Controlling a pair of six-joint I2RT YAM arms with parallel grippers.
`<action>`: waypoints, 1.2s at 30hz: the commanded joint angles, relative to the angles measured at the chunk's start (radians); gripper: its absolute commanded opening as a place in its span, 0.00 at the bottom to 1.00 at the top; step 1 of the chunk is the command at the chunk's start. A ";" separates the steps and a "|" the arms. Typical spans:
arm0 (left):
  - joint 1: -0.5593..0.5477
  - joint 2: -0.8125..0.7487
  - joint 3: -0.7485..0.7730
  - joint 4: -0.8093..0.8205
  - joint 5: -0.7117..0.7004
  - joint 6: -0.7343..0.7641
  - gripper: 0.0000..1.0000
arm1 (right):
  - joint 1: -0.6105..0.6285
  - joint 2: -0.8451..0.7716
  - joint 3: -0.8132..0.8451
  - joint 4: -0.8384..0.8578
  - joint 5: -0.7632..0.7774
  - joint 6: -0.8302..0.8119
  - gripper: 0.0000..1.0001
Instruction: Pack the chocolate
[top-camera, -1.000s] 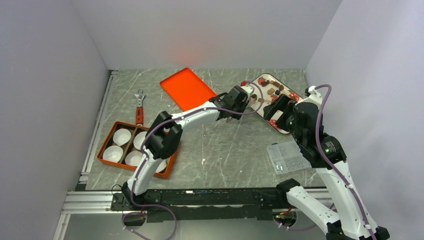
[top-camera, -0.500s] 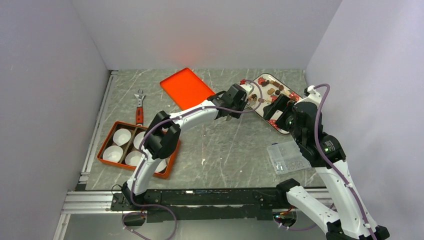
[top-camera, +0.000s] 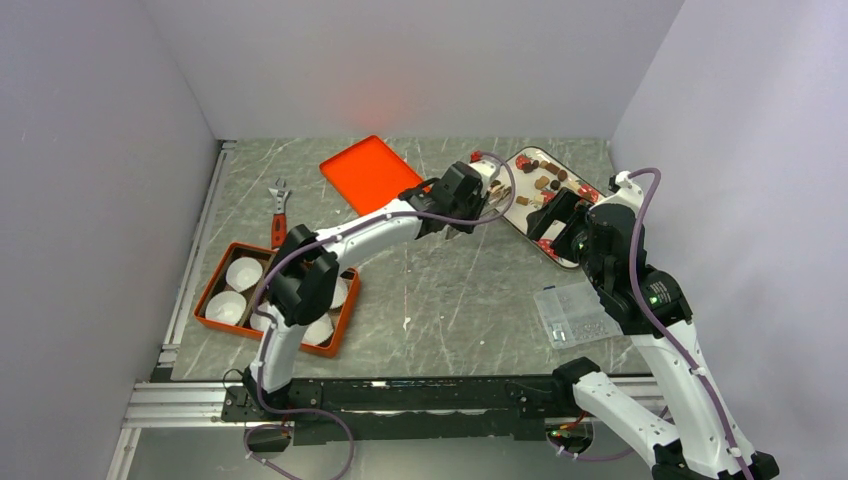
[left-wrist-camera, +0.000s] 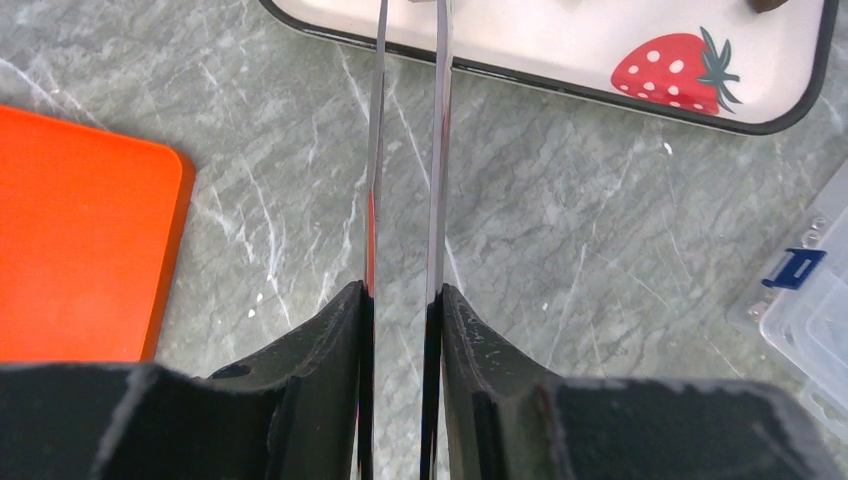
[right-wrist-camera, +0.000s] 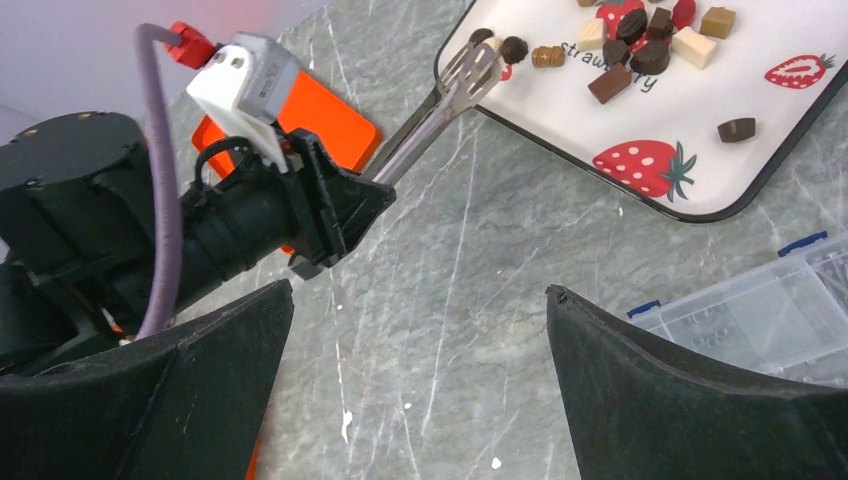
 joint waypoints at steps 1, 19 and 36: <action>0.006 -0.144 -0.059 0.066 0.002 -0.032 0.35 | 0.001 -0.011 0.005 0.022 0.018 -0.009 1.00; 0.018 -0.657 -0.498 -0.058 -0.164 -0.165 0.34 | 0.001 0.022 -0.038 0.073 -0.046 -0.012 1.00; 0.023 -0.953 -0.730 -0.238 -0.260 -0.286 0.41 | 0.000 0.084 -0.079 0.147 -0.149 -0.050 1.00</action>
